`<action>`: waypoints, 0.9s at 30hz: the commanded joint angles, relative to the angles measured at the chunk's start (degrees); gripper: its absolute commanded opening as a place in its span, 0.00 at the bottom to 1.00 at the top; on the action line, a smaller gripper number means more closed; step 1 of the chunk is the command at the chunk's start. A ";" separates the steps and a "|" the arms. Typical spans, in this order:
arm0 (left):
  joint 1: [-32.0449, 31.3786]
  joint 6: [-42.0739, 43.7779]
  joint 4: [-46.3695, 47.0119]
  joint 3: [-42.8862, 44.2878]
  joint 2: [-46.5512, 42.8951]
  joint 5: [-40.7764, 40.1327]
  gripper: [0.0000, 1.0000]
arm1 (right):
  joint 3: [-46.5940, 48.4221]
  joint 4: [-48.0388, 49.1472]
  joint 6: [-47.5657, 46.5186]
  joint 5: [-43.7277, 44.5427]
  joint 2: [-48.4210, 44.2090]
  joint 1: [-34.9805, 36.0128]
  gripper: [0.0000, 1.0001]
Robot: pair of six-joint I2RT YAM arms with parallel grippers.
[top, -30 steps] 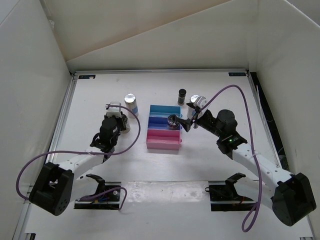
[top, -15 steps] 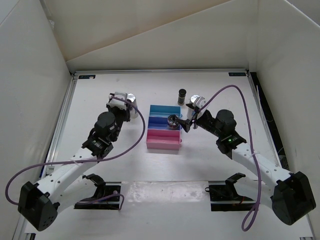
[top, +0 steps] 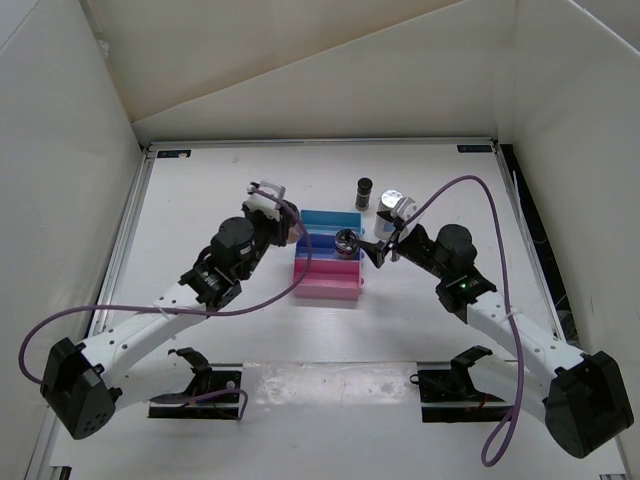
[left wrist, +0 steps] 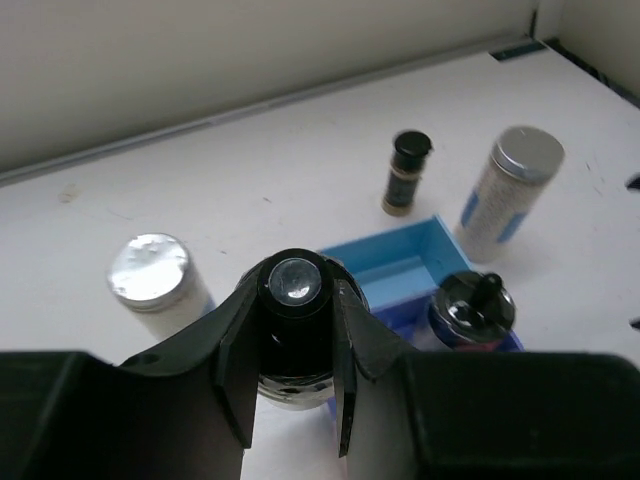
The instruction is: Organize the condiment bottles
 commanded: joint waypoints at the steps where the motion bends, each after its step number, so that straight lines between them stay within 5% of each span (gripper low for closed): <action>1: -2.51 -0.50 2.57 2.88 1.28 2.68 0.01 | -0.46 2.03 0.83 0.45 -1.53 -0.75 0.85; 10: -9.10 4.68 6.08 2.61 6.21 1.97 0.01 | -1.61 3.00 1.71 0.19 -2.06 -2.07 0.85; 27: -5.24 1.35 11.53 2.18 11.83 6.81 0.01 | -2.84 4.14 2.85 -0.78 -2.24 -4.01 0.85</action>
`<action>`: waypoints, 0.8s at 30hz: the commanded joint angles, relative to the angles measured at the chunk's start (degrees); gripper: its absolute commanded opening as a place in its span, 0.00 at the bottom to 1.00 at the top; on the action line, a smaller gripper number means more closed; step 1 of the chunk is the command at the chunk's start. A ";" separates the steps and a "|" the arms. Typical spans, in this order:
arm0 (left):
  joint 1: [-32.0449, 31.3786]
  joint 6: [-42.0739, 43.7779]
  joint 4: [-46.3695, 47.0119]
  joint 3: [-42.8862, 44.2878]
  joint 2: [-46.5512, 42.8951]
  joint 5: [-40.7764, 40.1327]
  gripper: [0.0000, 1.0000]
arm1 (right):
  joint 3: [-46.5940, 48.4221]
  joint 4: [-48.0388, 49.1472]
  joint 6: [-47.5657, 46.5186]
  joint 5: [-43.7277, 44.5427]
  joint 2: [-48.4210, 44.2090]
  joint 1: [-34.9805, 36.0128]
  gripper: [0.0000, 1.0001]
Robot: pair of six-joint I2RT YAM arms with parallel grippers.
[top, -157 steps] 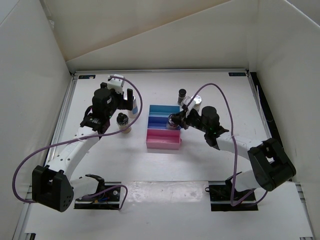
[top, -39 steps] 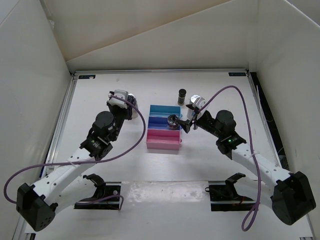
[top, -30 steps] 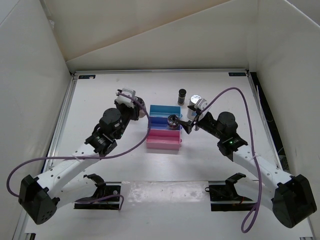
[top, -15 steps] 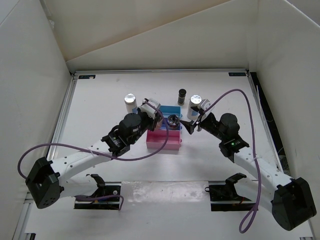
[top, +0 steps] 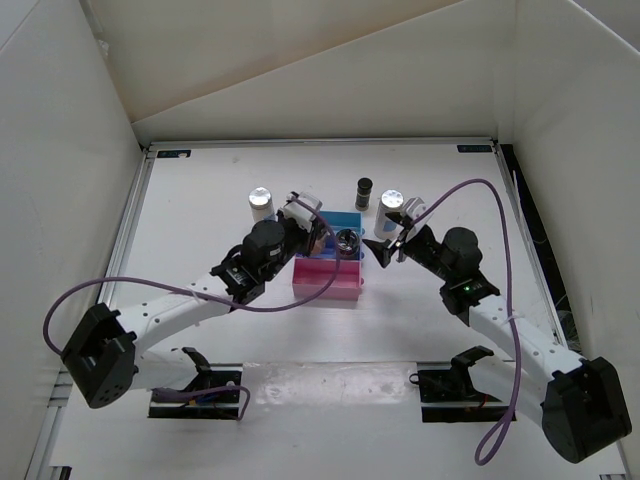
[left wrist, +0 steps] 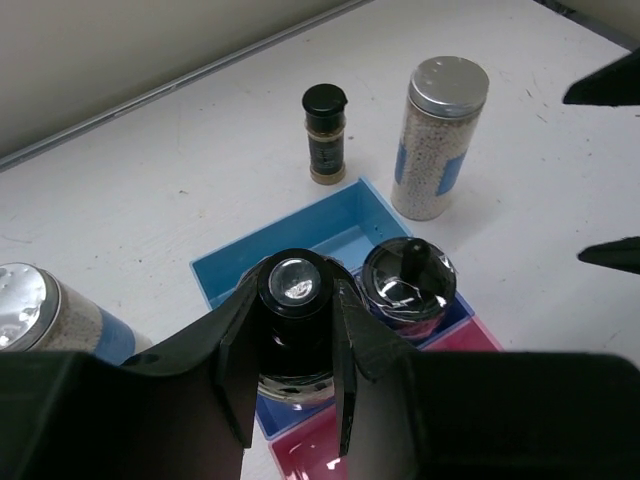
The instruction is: Organize the condiment bottles
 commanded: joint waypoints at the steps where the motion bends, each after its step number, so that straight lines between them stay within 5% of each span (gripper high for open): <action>1: 1.95 -1.82 4.80 2.11 -0.34 2.02 0.01 | -0.33 2.91 0.81 -0.97 -0.80 -0.90 0.85; 24: 4.68 -6.57 8.32 1.14 5.29 5.54 0.01 | -1.03 4.15 2.04 -1.94 0.35 -2.66 0.85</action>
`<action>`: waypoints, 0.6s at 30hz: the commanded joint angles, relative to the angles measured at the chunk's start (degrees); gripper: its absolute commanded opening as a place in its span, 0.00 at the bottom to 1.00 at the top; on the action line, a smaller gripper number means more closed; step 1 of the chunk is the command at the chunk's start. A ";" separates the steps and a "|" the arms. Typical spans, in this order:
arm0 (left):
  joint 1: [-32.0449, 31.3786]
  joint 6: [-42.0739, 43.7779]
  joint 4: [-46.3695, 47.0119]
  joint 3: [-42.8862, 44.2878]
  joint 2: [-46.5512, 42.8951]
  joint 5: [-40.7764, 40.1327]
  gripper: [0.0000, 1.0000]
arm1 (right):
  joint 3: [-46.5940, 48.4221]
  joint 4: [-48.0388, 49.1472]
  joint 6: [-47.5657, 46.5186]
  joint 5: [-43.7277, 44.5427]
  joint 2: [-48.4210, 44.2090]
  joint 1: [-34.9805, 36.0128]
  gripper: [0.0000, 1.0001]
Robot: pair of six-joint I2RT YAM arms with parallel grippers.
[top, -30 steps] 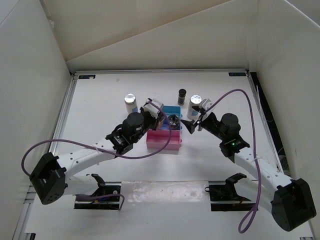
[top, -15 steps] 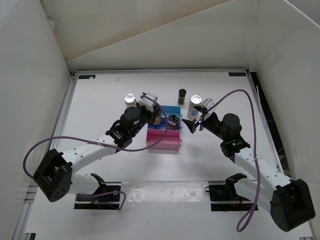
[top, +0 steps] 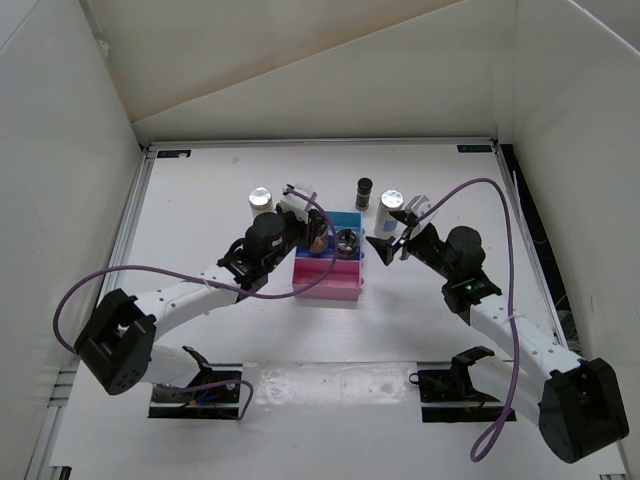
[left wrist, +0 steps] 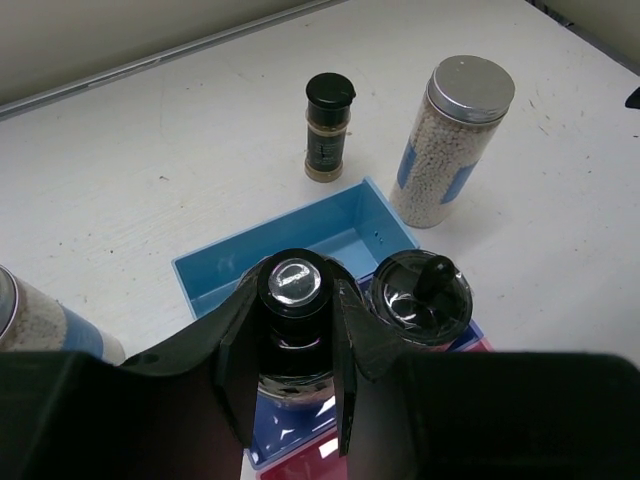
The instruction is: Organize the condiment bottles
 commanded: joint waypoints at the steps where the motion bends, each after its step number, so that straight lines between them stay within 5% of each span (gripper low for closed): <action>1: -0.15 -0.82 3.97 0.79 -0.29 1.04 0.01 | -0.72 3.25 0.69 -0.85 -0.02 -0.32 0.85; 18: -3.84 5.68 7.75 -5.71 0.42 -2.83 0.01 | -1.43 4.48 1.74 -1.20 0.50 -0.77 0.85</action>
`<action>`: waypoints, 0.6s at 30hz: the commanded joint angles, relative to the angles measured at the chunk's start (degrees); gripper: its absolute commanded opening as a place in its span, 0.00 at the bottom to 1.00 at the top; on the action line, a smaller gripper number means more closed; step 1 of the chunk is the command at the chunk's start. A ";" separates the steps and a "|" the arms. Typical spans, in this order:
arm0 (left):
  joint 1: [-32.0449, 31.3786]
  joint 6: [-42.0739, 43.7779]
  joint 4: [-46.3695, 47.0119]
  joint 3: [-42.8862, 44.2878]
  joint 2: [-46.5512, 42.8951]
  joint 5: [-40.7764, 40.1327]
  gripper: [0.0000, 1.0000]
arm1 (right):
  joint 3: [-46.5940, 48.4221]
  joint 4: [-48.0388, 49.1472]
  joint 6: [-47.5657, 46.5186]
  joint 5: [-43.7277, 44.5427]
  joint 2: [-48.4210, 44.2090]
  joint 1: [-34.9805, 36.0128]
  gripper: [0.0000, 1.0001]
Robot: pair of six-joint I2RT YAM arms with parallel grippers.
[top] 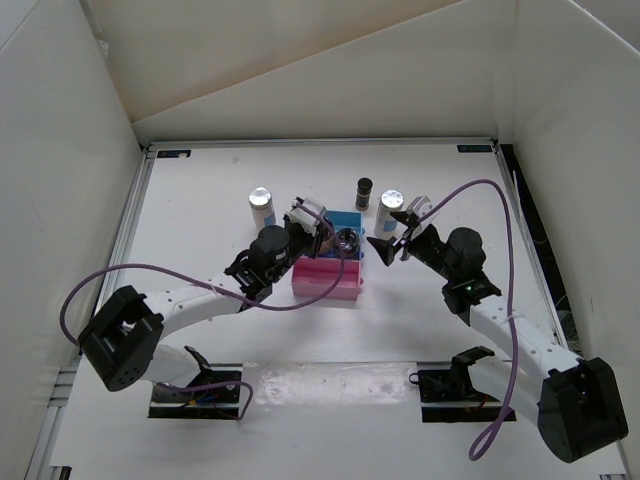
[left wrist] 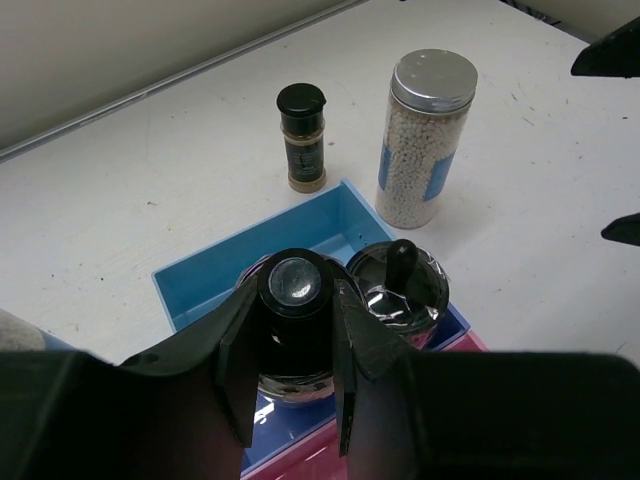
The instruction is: Organize the condiment bottles
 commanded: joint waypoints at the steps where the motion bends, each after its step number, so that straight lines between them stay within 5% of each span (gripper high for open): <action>1: -0.45 0.85 -1.45 -2.24 -1.44 -1.67 0.01 | -0.53 3.30 0.76 -0.74 0.52 -0.15 0.85; 18: -1.51 1.47 -3.12 -6.46 -6.98 -7.21 0.01 | -0.71 3.30 0.85 -0.13 0.70 1.43 0.85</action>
